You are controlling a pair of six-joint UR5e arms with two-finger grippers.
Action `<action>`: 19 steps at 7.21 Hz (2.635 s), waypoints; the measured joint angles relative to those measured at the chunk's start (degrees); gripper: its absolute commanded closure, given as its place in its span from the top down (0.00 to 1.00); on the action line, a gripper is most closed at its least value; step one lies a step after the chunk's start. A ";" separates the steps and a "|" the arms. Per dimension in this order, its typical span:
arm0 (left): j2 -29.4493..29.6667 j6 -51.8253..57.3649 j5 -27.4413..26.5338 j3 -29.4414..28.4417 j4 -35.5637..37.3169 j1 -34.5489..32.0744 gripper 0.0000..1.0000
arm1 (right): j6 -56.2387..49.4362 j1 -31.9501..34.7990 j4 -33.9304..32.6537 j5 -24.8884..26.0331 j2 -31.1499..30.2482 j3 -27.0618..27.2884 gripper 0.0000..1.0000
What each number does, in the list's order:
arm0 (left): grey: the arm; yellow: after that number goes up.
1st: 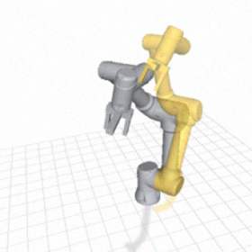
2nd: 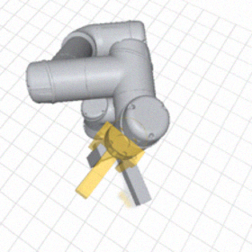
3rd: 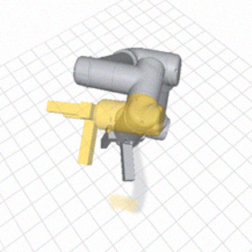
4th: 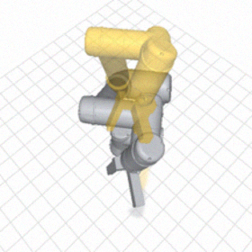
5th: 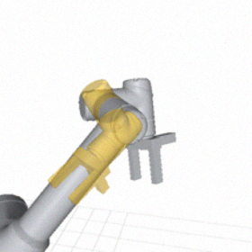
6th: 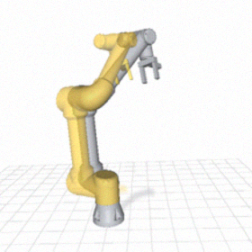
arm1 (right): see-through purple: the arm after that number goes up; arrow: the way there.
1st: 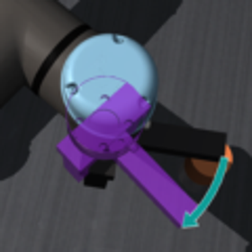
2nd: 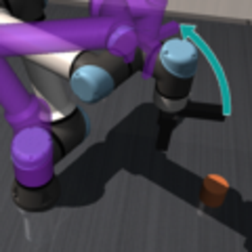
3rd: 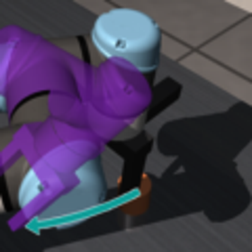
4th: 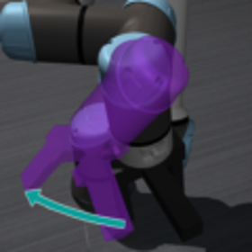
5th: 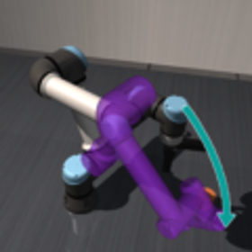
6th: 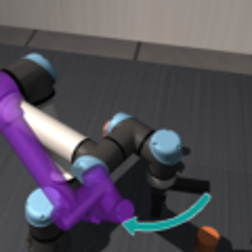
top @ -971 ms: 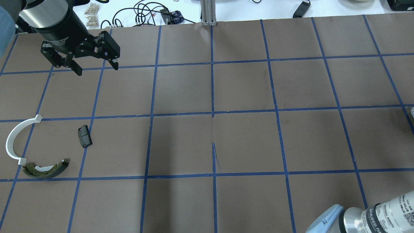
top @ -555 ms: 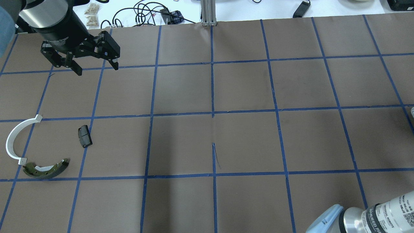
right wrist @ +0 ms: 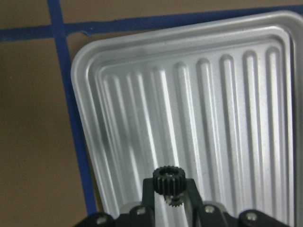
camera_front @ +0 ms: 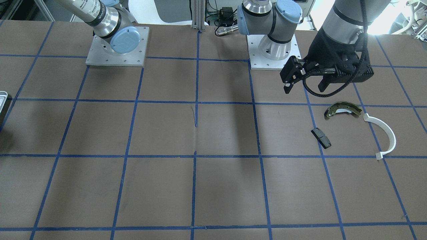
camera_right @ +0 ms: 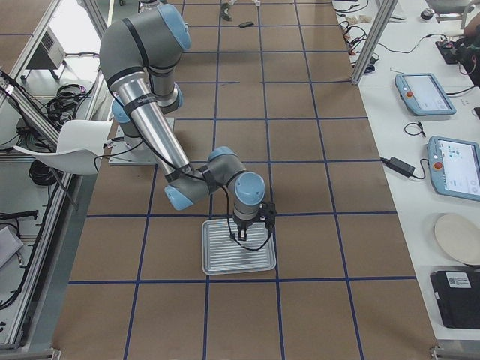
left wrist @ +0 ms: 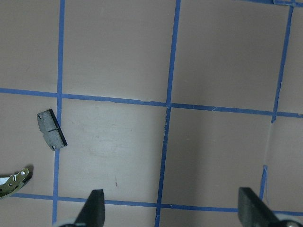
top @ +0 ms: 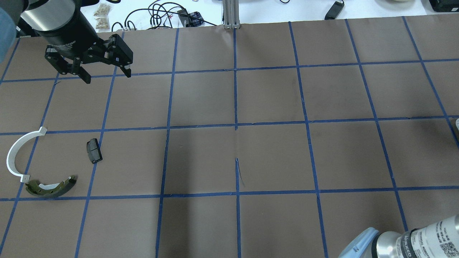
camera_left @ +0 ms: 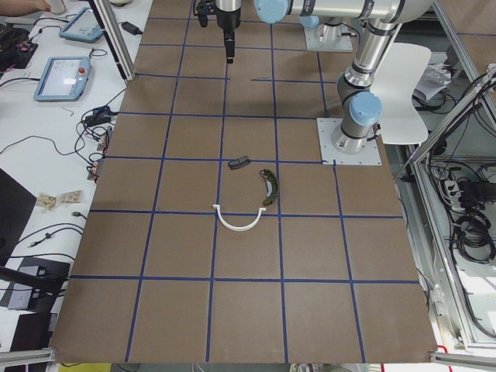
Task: Place bearing gear from tray to pile
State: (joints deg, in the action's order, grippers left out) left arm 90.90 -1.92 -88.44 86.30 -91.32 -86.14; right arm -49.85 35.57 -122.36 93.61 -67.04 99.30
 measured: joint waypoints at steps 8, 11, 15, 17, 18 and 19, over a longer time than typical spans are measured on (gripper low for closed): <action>-0.08 0.12 -0.07 0.01 -0.04 0.01 1.00 | 52.63 44.10 18.36 -7.72 -12.57 2.03 0.06; -0.24 0.34 -0.10 0.04 -0.09 0.04 1.00 | 76.64 61.19 2.91 -14.56 -4.55 2.54 0.13; -0.38 0.38 -0.11 0.13 -0.13 0.06 1.00 | 87.08 70.54 -8.64 -18.97 3.01 2.20 1.00; -0.38 0.38 -0.15 0.17 -0.17 0.08 1.00 | 83.98 67.63 -7.51 -18.67 2.79 2.15 1.00; -0.37 0.38 -0.14 0.18 -0.16 0.09 1.00 | 79.09 62.90 -4.25 -18.67 1.13 2.11 1.00; -0.19 0.36 -0.12 0.14 -0.12 0.09 1.00 | 70.81 57.34 0.79 -17.71 -1.68 2.16 1.00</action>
State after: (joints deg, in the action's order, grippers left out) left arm 90.71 -1.56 -88.55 86.44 -91.44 -86.04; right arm 20.96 92.91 -121.57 75.91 -68.72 101.46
